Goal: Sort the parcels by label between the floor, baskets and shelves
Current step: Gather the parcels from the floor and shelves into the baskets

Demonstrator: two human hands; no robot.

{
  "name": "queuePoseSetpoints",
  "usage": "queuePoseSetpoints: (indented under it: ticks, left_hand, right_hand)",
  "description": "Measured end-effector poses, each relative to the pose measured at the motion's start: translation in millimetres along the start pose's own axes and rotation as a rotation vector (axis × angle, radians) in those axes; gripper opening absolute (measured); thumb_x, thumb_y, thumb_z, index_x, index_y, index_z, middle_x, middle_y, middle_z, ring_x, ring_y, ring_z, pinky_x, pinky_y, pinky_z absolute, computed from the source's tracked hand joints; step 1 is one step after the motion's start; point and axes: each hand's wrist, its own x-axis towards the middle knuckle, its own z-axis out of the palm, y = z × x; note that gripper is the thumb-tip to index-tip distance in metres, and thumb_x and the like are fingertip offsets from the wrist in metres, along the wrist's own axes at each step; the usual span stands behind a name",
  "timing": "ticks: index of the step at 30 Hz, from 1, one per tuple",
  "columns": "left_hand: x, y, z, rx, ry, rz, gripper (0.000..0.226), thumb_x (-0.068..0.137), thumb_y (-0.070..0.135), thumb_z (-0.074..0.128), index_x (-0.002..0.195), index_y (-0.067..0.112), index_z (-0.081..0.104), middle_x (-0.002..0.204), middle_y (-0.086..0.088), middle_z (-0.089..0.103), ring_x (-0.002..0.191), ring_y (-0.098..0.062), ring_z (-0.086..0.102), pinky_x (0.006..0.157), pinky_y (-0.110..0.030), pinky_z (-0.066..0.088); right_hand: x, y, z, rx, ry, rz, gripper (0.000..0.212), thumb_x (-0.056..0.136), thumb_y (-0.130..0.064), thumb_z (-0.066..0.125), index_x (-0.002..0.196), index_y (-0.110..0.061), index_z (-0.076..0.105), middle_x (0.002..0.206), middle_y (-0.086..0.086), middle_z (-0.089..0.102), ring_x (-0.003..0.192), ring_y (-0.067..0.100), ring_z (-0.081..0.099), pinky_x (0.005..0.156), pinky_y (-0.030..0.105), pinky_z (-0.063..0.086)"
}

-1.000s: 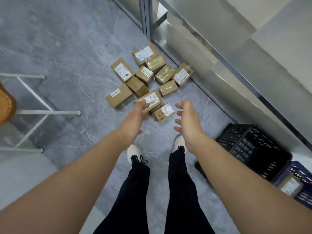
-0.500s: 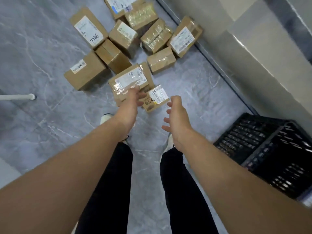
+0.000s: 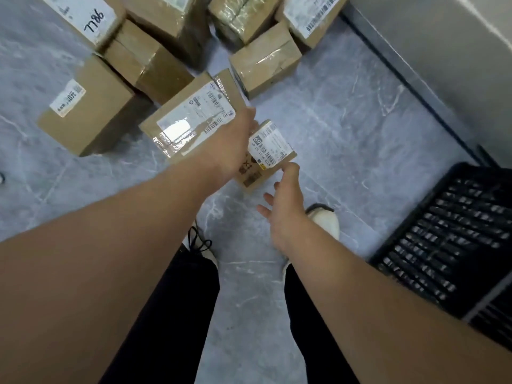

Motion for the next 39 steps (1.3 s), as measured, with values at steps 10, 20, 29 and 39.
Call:
queuePoseSetpoints:
  ticks: [10, 20, 29, 39]
  left_hand:
    - [6, -11, 16, 0.014, 0.014, 0.035, 0.045, 0.107, 0.037, 0.03, 0.077, 0.028, 0.062, 0.089, 0.007, 0.074, 0.068, 0.003, 0.066, 0.06, -0.015, 0.045]
    - [-67, 50, 5, -0.067, 0.043, -0.045, 0.048, 0.106, 0.047, 0.026, 0.089, 0.027, 0.066, 0.084, 0.009, 0.069, 0.073, -0.008, 0.06, 0.063, -0.024, 0.042]
    - [-166, 167, -27, -0.124, 0.039, 0.106, 0.041, 0.104, 0.042, 0.033, 0.082, 0.029, 0.066, 0.066, 0.016, 0.072, 0.07, -0.007, 0.068, 0.065, -0.027, 0.048]
    - [-314, 289, -84, -0.09, -0.03, 0.365, 0.052, 0.099, 0.044, 0.035, 0.065, 0.048, 0.074, 0.077, 0.014, 0.076, 0.08, -0.015, 0.07, 0.069, -0.03, 0.053]
  right_hand:
    - [23, 0, -4, 0.144, 0.034, -0.039, 0.048, 0.115, -0.045, 0.029, 0.098, -0.027, 0.071, 0.064, -0.015, 0.074, 0.068, 0.005, 0.07, 0.058, 0.019, 0.054]
    - [-49, -47, -15, 0.139, 0.063, -0.167, 0.045, 0.11, -0.038, 0.035, 0.086, -0.019, 0.068, 0.072, -0.007, 0.072, 0.061, 0.007, 0.064, 0.054, 0.022, 0.053]
    - [-185, -134, -34, 0.247, 0.024, -0.239, 0.043, 0.111, -0.051, 0.035, 0.098, -0.027, 0.068, 0.076, -0.008, 0.075, 0.079, 0.013, 0.068, 0.084, 0.037, 0.053]
    - [-361, -203, -22, 0.384, 0.061, -0.478, 0.044, 0.112, -0.048, 0.033, 0.09, -0.027, 0.064, 0.065, -0.013, 0.072, 0.063, 0.005, 0.066, 0.072, 0.034, 0.05]
